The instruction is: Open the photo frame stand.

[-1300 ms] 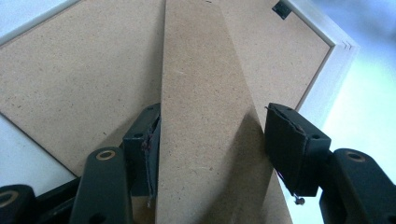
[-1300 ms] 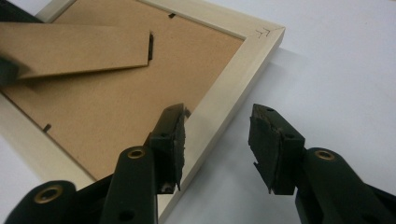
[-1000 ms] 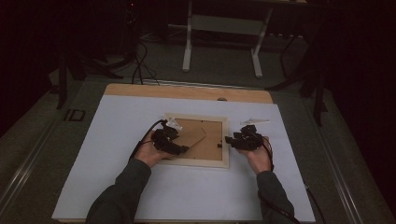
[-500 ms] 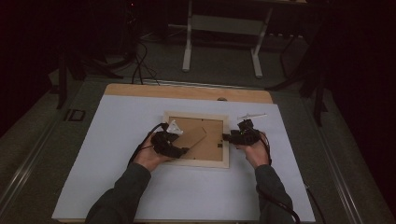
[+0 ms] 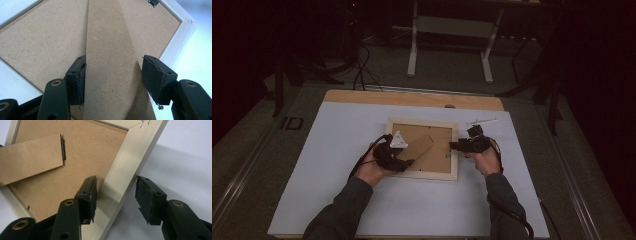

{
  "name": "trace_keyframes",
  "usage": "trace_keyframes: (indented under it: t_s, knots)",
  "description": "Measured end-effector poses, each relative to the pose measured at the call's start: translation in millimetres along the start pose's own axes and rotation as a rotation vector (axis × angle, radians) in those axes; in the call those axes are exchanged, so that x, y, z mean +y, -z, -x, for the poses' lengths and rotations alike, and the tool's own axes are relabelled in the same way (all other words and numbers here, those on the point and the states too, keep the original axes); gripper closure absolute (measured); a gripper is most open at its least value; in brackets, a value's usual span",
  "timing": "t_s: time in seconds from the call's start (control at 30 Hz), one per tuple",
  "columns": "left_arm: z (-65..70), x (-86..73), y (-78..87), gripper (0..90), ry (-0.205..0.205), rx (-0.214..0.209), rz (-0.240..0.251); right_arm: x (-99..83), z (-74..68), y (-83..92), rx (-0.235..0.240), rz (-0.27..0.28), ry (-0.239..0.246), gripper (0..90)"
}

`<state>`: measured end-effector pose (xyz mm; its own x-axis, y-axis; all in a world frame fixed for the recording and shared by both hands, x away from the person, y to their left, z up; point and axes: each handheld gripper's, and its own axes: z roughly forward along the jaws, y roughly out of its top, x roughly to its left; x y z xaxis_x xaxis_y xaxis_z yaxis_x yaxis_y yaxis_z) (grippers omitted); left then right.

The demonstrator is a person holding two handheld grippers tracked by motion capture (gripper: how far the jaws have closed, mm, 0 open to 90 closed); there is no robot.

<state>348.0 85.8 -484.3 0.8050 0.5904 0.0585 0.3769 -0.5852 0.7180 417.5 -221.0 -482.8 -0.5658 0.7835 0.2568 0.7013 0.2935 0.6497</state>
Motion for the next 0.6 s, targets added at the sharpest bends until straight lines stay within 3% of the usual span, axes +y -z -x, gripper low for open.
trace_keyframes:
  t_s: [0.3, 0.6]
  knots:
    - [4.1, -2.8, 1.7, 41.5, -0.035, 0.019, 0.032, 3.0, 6.3, 0.0, 0.064, -0.009, -0.029, 49.8]
    - [7.3, -4.6, 2.2, 41.2, -0.076, 0.040, 0.050, 0.8, 13.4, 5.5, 0.130, 0.000, -0.082, 55.1]
